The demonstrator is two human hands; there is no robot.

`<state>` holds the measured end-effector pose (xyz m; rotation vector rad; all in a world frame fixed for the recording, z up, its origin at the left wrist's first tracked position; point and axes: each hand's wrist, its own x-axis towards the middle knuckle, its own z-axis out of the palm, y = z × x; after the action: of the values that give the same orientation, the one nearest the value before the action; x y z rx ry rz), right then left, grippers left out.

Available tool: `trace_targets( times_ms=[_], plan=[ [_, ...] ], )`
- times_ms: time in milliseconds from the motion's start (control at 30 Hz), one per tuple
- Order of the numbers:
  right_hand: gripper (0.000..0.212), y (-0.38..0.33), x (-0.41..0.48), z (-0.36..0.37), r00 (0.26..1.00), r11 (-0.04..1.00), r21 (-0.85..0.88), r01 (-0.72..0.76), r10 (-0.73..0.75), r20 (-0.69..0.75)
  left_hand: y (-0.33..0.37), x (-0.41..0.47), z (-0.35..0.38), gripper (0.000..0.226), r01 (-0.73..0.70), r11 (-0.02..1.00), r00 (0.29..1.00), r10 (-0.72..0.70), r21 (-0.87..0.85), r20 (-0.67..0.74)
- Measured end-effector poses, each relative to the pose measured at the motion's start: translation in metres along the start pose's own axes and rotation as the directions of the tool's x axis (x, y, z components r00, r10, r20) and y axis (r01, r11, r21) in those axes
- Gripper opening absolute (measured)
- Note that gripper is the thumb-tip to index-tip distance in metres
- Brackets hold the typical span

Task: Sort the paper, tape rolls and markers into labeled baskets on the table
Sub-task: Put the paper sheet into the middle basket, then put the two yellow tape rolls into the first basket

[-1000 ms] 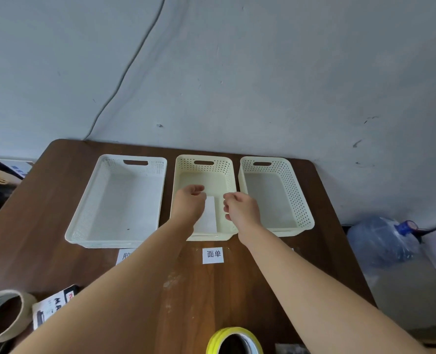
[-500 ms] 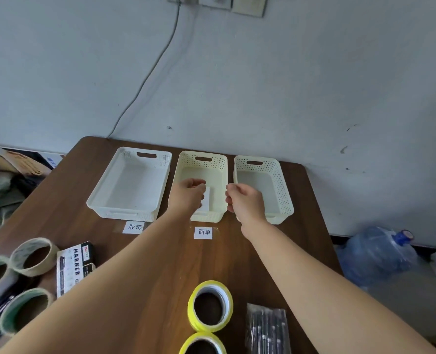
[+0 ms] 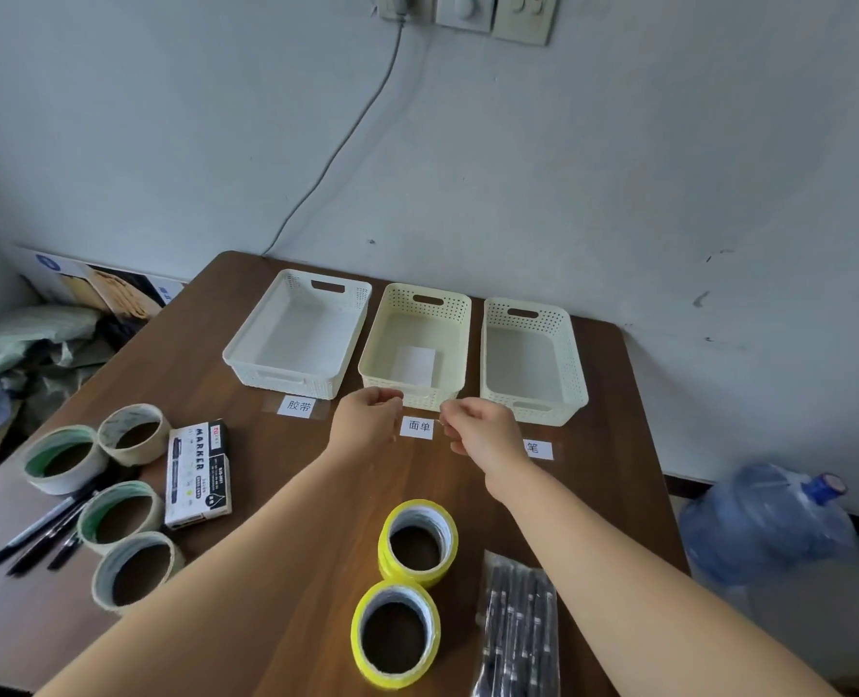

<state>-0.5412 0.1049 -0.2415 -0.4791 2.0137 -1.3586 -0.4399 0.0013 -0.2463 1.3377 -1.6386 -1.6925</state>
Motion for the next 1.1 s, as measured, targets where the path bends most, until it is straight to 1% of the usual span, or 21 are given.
trace_targets(
  times_ms=[100,300,500,700,767,933,1033,1100],
  plan=[
    [0.014,0.008,-0.005,0.005,0.999,0.999,-0.025,-0.026,0.027,0.023,-0.013,-0.005,-0.007,0.013,0.017,1.000,1.000,-0.017,-0.001,0.006],
    [0.020,0.023,-0.012,0.018,0.994,0.987,-0.136,-0.082,0.092,0.064,-0.048,-0.012,-0.023,0.014,0.095,0.995,0.995,-0.097,0.042,0.036],
    [0.029,0.038,-0.020,0.029,0.988,0.965,-0.251,-0.075,0.105,0.111,-0.079,-0.025,-0.034,0.014,0.142,0.988,0.986,-0.147,0.063,0.078],
    [0.034,0.057,-0.013,0.032,0.978,0.937,-0.339,-0.080,0.139,0.153,-0.104,-0.049,-0.035,0.015,0.231,0.966,0.973,-0.232,0.113,0.000],
    [0.037,0.062,-0.008,0.031,0.970,0.921,-0.380,-0.081,0.162,0.184,-0.111,-0.057,-0.033,0.016,0.267,0.957,0.964,-0.264,0.114,-0.036],
    [0.035,0.074,0.001,0.030,0.939,0.890,-0.453,-0.051,0.198,0.282,-0.126,-0.075,-0.026,0.017,0.347,0.931,0.934,-0.333,0.112,-0.131],
    [0.039,0.079,0.006,0.030,0.921,0.874,-0.485,-0.030,0.213,0.327,-0.133,-0.084,-0.020,0.018,0.383,0.914,0.920,-0.364,0.136,-0.147],
    [0.041,0.082,0.008,0.030,0.911,0.861,-0.508,-0.010,0.217,0.351,-0.136,-0.090,-0.016,0.022,0.411,0.900,0.909,-0.392,0.146,-0.142]
  ],
)
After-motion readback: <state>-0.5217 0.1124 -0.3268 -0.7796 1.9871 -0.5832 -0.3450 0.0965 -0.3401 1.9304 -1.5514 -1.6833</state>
